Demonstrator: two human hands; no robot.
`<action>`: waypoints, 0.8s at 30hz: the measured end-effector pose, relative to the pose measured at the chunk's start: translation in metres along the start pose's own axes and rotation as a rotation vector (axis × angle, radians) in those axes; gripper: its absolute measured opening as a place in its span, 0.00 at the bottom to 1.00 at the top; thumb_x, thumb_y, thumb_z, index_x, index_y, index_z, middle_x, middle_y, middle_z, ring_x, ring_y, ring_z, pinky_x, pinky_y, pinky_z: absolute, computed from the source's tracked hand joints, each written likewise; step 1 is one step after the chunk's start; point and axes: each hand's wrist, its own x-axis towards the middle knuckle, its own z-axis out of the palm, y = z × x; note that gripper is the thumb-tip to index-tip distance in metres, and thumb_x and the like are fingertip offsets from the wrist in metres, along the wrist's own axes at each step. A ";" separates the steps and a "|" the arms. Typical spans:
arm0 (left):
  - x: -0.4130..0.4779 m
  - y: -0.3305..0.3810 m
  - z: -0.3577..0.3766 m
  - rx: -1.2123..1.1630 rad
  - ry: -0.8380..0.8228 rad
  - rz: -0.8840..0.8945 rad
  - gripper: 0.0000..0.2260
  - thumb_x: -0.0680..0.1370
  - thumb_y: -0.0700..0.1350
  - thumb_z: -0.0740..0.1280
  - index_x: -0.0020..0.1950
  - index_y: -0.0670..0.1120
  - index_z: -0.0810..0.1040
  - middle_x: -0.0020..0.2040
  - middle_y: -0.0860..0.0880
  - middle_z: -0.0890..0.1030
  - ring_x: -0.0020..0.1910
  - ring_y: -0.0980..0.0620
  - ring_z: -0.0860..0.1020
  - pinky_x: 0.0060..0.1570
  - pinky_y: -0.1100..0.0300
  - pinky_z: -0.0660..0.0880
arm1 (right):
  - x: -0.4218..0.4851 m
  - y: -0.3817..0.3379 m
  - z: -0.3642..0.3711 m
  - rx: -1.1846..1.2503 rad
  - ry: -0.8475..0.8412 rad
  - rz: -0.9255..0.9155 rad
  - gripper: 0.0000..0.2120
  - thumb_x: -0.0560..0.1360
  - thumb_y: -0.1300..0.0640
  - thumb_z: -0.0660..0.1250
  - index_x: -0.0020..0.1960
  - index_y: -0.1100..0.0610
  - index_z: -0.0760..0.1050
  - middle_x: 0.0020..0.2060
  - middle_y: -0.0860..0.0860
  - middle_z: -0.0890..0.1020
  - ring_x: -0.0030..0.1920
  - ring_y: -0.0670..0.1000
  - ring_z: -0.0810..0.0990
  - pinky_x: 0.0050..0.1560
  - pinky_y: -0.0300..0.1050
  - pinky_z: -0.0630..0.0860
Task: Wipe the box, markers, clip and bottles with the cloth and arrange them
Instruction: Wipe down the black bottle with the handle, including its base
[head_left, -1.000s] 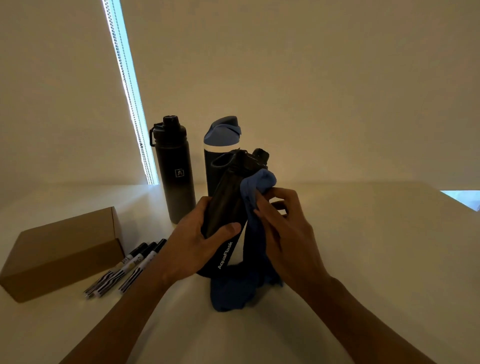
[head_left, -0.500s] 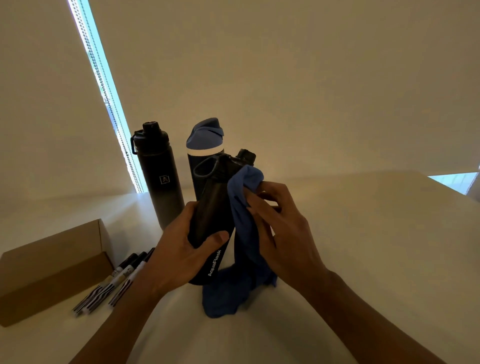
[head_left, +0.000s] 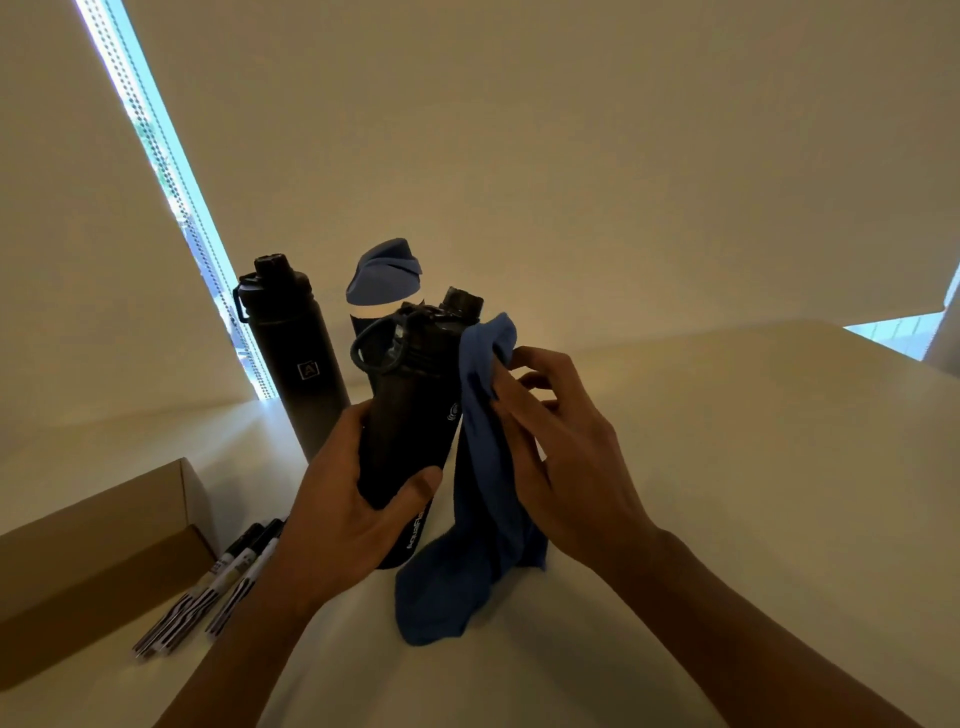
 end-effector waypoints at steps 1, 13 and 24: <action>0.000 0.001 0.000 -0.007 -0.006 -0.001 0.27 0.74 0.64 0.73 0.68 0.60 0.66 0.56 0.63 0.79 0.54 0.66 0.79 0.43 0.72 0.77 | -0.001 0.004 -0.001 -0.005 0.003 0.018 0.21 0.85 0.50 0.55 0.73 0.58 0.72 0.71 0.54 0.70 0.62 0.49 0.77 0.50 0.44 0.82; -0.002 -0.003 -0.004 0.143 -0.025 0.034 0.33 0.68 0.69 0.74 0.68 0.59 0.68 0.51 0.65 0.78 0.50 0.66 0.80 0.41 0.75 0.75 | -0.003 -0.012 -0.006 0.218 0.083 0.107 0.18 0.85 0.53 0.59 0.68 0.62 0.75 0.61 0.52 0.76 0.58 0.40 0.76 0.53 0.32 0.76; 0.000 0.003 -0.005 0.279 0.057 0.091 0.36 0.65 0.71 0.71 0.65 0.52 0.73 0.47 0.67 0.74 0.44 0.68 0.76 0.44 0.70 0.71 | -0.003 -0.031 -0.008 0.220 0.142 -0.022 0.13 0.80 0.54 0.70 0.60 0.60 0.81 0.49 0.52 0.77 0.46 0.46 0.78 0.45 0.34 0.75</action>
